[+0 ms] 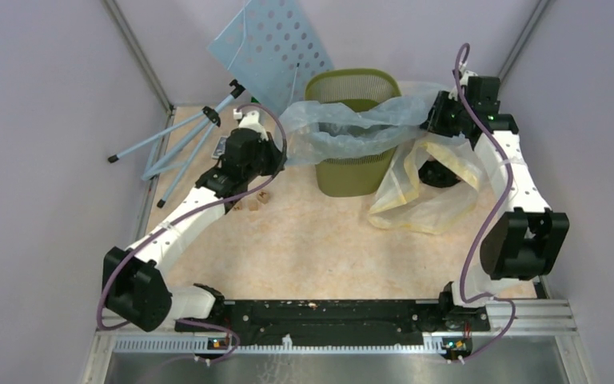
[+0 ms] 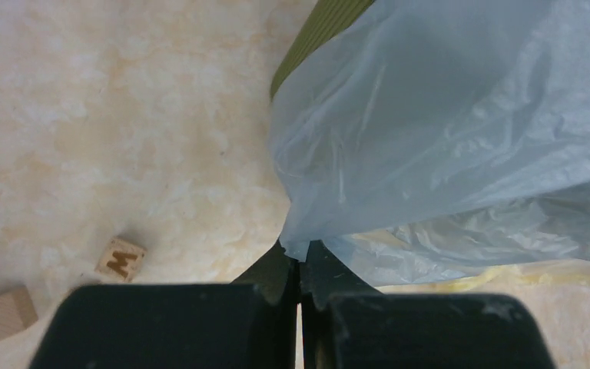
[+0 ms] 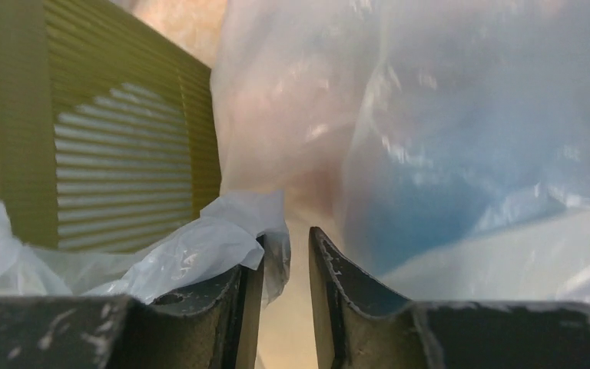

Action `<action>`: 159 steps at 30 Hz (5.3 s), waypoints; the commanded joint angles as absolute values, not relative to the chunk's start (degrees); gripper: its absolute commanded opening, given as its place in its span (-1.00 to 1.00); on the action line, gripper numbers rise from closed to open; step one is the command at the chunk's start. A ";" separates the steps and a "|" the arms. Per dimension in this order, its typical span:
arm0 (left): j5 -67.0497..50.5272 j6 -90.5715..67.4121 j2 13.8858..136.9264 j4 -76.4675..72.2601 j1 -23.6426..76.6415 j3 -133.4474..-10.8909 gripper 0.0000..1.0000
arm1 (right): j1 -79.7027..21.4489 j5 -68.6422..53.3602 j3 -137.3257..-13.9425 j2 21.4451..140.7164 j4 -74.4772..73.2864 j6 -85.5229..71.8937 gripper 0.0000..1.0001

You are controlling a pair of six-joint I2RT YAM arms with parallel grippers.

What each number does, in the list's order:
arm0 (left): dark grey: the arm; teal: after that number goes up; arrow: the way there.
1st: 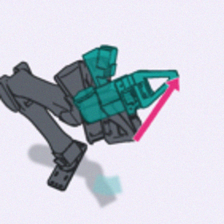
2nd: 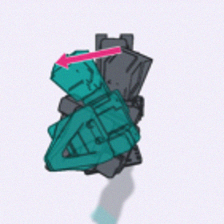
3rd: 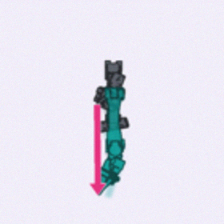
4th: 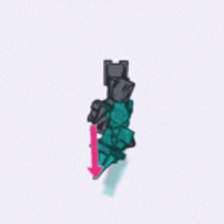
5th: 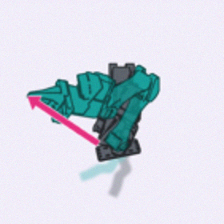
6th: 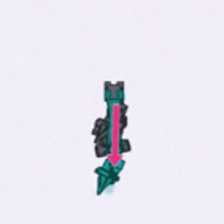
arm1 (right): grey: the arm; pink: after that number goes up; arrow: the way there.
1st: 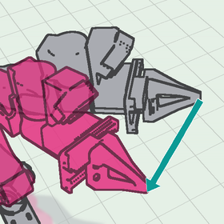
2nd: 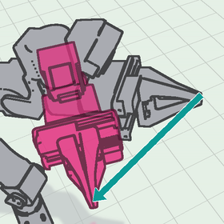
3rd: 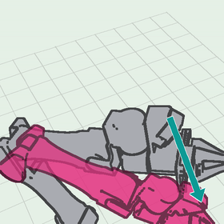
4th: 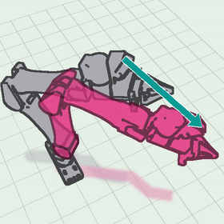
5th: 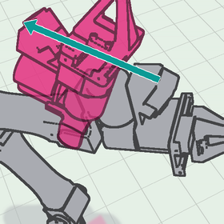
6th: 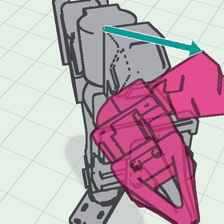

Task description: Put the trash bags into the trash bin

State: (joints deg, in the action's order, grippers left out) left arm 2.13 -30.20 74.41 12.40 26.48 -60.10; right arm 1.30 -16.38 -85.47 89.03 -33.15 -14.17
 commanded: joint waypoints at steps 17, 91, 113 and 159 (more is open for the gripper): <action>-15.70 -22.94 89.08 -14.93 25.11 -68.76 -0.58 | -7.49 -31.08 -89.91 96.90 -19.04 -13.59 -0.27; -15.46 -17.49 59.75 8.69 14.68 -49.85 -1.00 | -58.09 5.41 -119.77 97.01 -59.74 -0.26 0.06; -16.12 -13.20 64.23 11.54 13.22 -55.08 -1.00 | -38.50 0.28 -130.80 104.34 -57.59 -0.81 -1.00; -44.89 -21.08 86.00 13.48 4.83 -62.22 -0.85 | -23.15 -13.40 -143.44 118.86 -55.68 -6.50 -0.37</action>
